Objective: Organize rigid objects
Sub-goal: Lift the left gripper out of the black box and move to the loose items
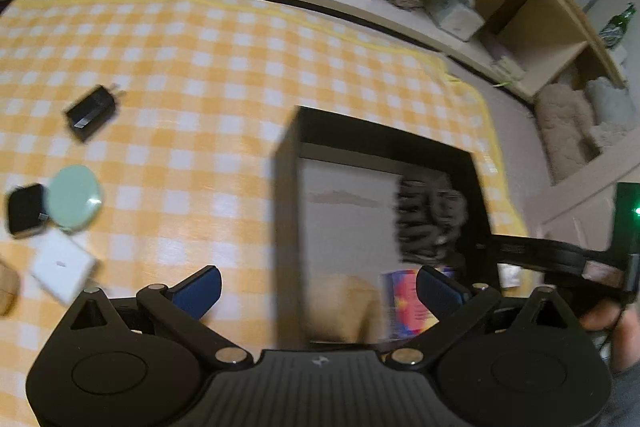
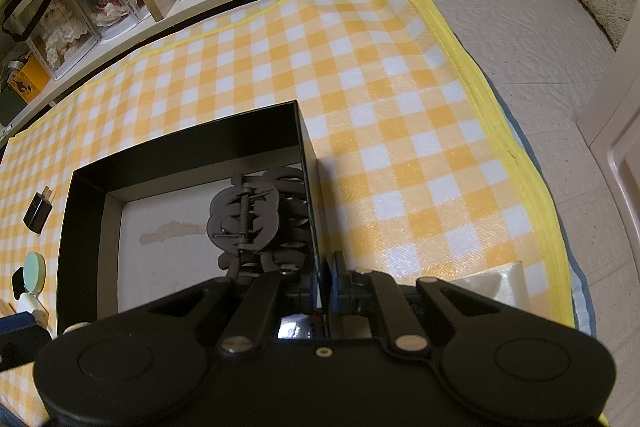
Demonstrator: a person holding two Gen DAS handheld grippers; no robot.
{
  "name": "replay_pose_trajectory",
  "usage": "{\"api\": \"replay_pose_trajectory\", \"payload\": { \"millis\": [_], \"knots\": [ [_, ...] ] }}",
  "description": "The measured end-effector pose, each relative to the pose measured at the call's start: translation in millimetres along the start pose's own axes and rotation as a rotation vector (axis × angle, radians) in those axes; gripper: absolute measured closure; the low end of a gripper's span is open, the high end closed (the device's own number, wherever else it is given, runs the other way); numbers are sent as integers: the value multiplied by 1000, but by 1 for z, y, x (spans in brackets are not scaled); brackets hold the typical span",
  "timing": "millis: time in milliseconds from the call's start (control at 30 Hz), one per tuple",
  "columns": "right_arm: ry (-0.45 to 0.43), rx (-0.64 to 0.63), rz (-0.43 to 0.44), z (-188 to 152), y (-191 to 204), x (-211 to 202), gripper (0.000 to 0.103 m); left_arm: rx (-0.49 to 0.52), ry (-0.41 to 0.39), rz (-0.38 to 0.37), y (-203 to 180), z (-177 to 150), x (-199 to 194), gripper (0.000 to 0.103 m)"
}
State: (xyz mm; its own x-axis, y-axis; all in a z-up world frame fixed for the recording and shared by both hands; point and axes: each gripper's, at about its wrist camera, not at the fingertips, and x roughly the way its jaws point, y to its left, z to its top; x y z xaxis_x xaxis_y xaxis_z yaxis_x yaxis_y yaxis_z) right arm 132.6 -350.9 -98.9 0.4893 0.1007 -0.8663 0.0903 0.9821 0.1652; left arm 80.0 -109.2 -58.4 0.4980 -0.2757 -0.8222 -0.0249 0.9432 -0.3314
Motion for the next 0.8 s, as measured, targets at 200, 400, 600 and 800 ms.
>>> {"api": "replay_pose_trajectory", "payload": {
  "millis": [200,400,600,800],
  "knots": [
    [0,-1,-1,0,0,0,96,4,20,79,20,-4,1,1],
    [1,-2,-1,0,0,0,96,7,55,131,25,-10,15,1],
    [1,-3,-1,0,0,0,96,20,60,110,20,-11,17,1],
    [1,-2,0,0,0,0,96,23,56,88,15,-10,9,1]
  ]
}}
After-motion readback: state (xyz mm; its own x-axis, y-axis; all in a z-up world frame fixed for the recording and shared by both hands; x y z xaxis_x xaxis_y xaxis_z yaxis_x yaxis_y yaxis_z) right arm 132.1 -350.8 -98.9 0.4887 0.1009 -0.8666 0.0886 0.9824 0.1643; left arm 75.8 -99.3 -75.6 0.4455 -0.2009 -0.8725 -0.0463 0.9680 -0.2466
